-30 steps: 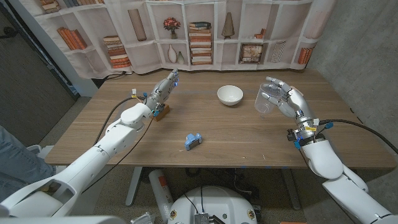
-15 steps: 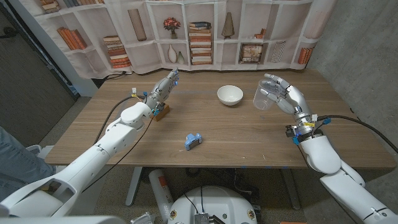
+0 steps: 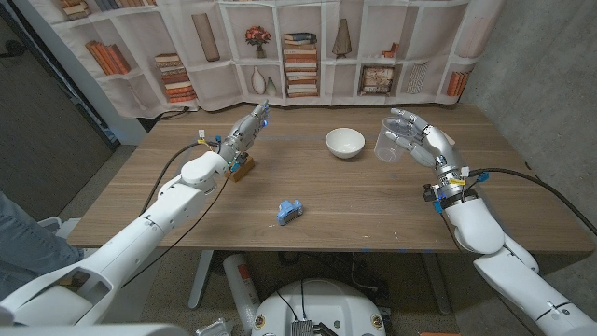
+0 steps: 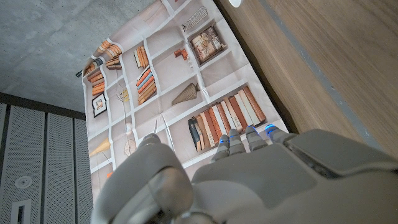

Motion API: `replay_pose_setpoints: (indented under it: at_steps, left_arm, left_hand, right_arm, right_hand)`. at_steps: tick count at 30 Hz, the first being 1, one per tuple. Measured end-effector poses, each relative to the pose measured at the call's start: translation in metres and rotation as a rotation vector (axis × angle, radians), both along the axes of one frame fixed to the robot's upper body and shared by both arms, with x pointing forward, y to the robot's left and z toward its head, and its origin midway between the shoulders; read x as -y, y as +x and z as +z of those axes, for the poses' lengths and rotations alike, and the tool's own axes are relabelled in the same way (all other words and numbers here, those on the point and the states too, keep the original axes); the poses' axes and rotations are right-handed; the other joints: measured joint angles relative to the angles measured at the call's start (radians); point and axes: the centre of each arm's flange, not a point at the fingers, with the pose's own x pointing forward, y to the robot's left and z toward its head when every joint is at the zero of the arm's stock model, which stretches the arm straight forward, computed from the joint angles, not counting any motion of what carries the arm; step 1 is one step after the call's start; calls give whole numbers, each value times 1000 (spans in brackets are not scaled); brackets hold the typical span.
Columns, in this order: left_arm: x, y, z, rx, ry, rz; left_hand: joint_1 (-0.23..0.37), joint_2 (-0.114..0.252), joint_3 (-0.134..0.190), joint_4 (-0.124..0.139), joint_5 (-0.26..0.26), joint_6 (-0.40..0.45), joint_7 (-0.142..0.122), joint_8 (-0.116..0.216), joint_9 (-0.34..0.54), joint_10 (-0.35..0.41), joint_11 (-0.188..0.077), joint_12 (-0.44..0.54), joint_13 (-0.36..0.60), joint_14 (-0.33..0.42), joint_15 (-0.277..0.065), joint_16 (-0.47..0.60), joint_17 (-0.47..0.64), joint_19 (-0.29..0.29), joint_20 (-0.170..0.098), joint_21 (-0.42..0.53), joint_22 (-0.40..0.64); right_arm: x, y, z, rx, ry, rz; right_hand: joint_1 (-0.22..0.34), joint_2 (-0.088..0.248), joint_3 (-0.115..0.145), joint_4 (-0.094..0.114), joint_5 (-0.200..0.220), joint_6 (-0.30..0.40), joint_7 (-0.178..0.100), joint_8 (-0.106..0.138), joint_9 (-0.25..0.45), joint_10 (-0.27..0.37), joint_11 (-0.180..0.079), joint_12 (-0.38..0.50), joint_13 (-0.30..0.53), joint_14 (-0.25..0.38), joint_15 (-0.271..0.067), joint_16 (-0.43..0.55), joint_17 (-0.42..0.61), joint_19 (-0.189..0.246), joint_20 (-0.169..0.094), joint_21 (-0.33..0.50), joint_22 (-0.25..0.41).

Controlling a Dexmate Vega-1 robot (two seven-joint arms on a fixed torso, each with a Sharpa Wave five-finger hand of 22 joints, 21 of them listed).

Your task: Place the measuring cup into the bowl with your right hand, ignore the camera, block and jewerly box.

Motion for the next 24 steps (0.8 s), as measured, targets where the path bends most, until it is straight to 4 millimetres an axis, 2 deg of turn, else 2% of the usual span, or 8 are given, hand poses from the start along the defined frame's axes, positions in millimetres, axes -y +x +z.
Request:
replay_pose_setpoints:
  at_steps: [24]
  left_arm:
    - [-7,-3,1,-3,-3,11]
  left_hand:
    - [0,0,-8,0,0,0,0,0,0,0,0,0,0,0,0,0,0,0,0,0,1]
  right_arm:
    - [-9,17,21,13,-18,12]
  right_hand:
    - [11,11,0,0,-9,7,7,-4,0,0,0,0,0,11,0,0,0,3,3,0,0]
